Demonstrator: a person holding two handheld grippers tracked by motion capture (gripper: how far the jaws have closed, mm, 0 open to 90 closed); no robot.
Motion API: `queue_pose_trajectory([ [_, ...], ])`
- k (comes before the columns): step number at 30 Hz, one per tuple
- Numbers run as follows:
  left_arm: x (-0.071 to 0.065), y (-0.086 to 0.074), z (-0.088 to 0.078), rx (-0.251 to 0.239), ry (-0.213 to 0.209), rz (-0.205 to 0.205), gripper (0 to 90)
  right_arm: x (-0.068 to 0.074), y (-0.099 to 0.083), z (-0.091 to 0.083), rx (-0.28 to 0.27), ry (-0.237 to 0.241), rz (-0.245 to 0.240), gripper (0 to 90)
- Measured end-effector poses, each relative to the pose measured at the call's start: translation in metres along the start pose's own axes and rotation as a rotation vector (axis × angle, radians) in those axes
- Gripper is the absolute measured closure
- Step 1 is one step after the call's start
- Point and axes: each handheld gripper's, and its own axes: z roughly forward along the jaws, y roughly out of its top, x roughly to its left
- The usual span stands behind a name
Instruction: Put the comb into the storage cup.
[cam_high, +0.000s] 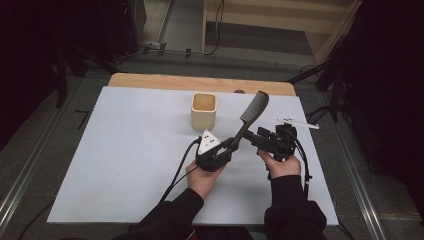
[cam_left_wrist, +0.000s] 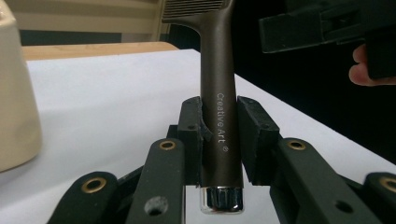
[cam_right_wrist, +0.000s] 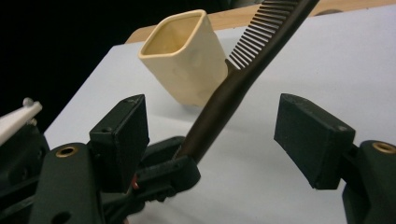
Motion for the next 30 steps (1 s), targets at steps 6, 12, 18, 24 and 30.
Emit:
queue_pose_trajectory([
  [6,-0.001,-0.002,0.003,-0.006,0.000,-0.007,73.0,0.005,-0.002,0.010,0.004,-0.060,0.017,25.3],
  [12,-0.004,-0.004,0.006,-0.012,-0.004,-0.002,73.0,0.013,-0.004,0.017,0.001,-0.137,0.026,26.7],
  [18,-0.006,-0.004,0.006,-0.028,0.001,0.008,73.0,0.023,-0.002,0.023,-0.016,-0.197,0.052,28.2],
  [24,-0.008,-0.006,0.006,-0.039,0.004,0.006,73.0,0.024,-0.002,0.025,-0.032,-0.218,0.085,29.4],
  [30,-0.009,-0.007,0.006,-0.044,0.009,0.016,73.0,0.024,-0.003,0.027,-0.035,-0.231,0.105,33.5],
])
